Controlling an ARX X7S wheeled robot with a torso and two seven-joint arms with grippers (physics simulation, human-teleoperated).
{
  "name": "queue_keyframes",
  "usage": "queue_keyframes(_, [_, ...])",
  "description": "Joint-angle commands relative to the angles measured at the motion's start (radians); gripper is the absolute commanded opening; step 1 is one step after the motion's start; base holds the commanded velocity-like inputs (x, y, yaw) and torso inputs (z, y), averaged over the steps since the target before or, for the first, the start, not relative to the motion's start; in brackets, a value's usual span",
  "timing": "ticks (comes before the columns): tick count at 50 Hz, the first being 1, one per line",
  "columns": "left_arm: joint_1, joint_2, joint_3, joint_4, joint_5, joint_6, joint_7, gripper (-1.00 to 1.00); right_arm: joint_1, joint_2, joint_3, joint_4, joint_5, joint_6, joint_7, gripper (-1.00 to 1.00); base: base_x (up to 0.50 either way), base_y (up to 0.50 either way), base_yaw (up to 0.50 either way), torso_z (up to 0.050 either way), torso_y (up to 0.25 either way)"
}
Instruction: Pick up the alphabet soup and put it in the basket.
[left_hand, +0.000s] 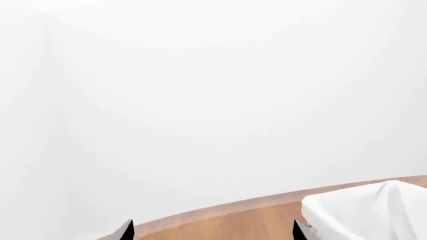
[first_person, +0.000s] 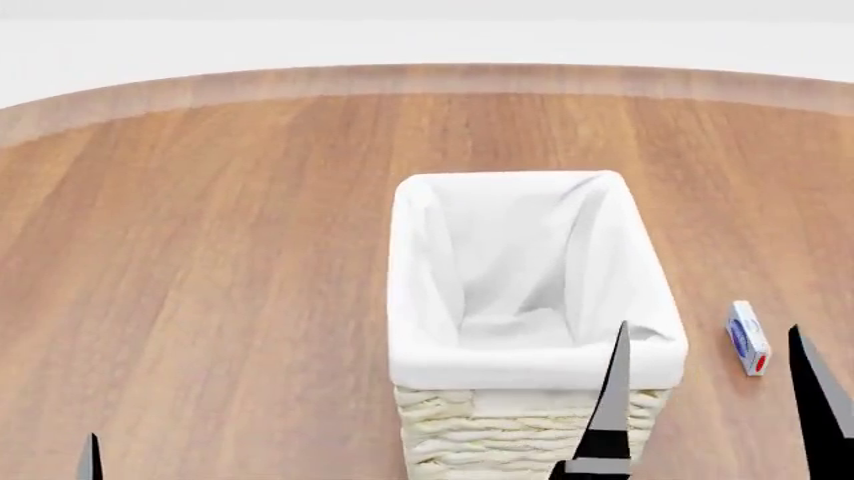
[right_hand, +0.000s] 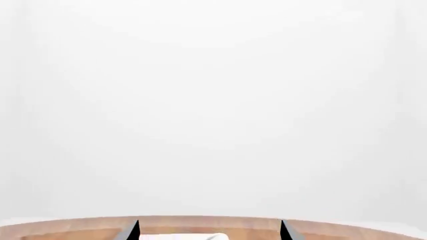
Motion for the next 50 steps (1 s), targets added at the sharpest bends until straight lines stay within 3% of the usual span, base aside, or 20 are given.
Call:
queue_keyframes(1, [-0.016,-0.005,-0.005,-0.031,-0.011,-0.008,-0.010,1.00,-0.022,0.089,0.171,0.095,0.063,-0.015,-0.047,1.00,0.00,0.00,0.00,0.000,0.000])
queue_keyframes(8, [-0.018,-0.007,-0.002,-0.037,-0.008,-0.015,-0.017,1.00,-0.079,0.110,0.281,0.172,0.147,-0.034,-0.096,1.00,0.00,0.00,0.00,0.000,0.000])
queue_keyframes(25, [-0.048,-0.012,0.009,-0.086,-0.024,-0.020,-0.022,1.00,-0.336,-0.027,0.424,0.429,0.162,-0.439,-0.335,1.00,0.00,0.00,0.00,0.000,0.000])
queue_keyframes(34, [-0.056,-0.015,0.017,-0.090,-0.024,-0.028,-0.024,1.00,-0.344,-0.110,0.435,0.665,0.120,-0.630,-0.416,1.00,0.00,0.00,0.00,0.000,0.000])
queue_keyframes(50, [-0.061,-0.022,0.010,-0.124,-0.041,-0.016,-0.037,1.00,-0.355,-0.187,0.431,0.890,0.032,-0.834,-0.449,1.00,0.00,0.00,0.00,0.000,0.000])
